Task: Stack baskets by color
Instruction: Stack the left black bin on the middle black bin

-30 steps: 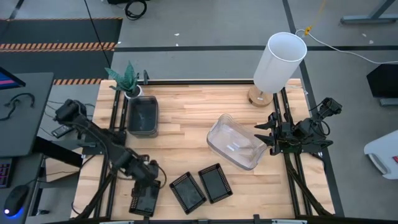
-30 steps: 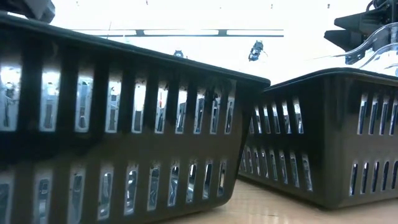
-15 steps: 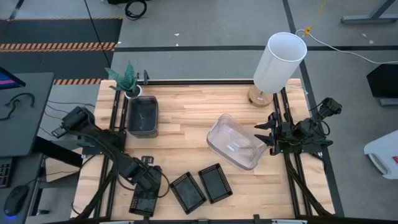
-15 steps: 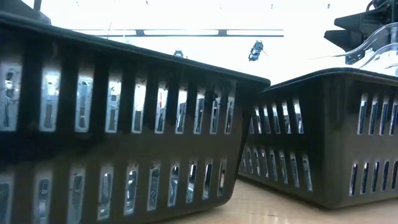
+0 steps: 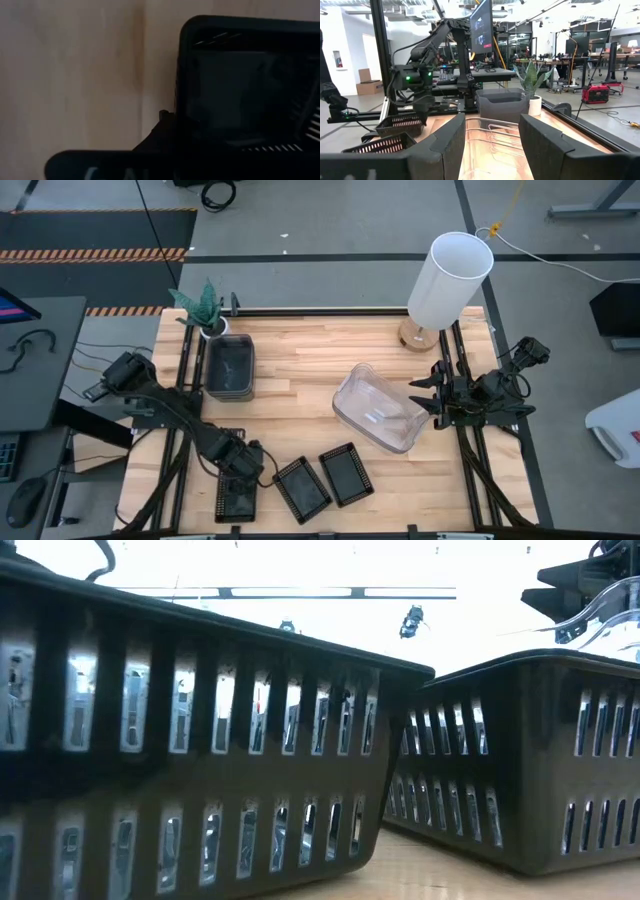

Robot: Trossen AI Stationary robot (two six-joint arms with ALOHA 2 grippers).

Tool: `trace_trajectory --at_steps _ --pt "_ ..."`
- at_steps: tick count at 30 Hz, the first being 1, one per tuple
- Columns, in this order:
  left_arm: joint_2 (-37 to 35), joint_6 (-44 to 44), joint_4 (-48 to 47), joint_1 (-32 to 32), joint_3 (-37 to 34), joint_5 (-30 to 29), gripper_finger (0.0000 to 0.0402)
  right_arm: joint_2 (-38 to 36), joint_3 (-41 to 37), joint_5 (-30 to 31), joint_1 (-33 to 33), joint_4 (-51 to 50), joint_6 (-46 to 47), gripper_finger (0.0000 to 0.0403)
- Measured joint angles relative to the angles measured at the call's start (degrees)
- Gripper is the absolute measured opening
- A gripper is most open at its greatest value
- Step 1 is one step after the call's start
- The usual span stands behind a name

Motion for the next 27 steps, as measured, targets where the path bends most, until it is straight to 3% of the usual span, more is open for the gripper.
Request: trace_trajectory --at_steps 8,12,17,27 --pt "-7.1 -16.4 0.1 5.0 0.0 7.2 0.0006 0.0 0.0 0.0 0.0 0.0 0.0 0.0189" --pt "-11.1 -23.1 2.5 5.1 0.0 8.1 0.0008 0.0 0.0 0.0 0.0 0.0 0.0 0.0189" --pt "-13.4 -28.6 5.4 5.1 1.6 0.2 0.0004 0.0 0.0 0.0 0.0 0.0 0.0 0.0189" --pt "-6.2 -28.3 -9.4 4.0 16.0 -15.1 0.0002 0.0 0.0 0.0 0.0 0.0 0.0 0.0189"
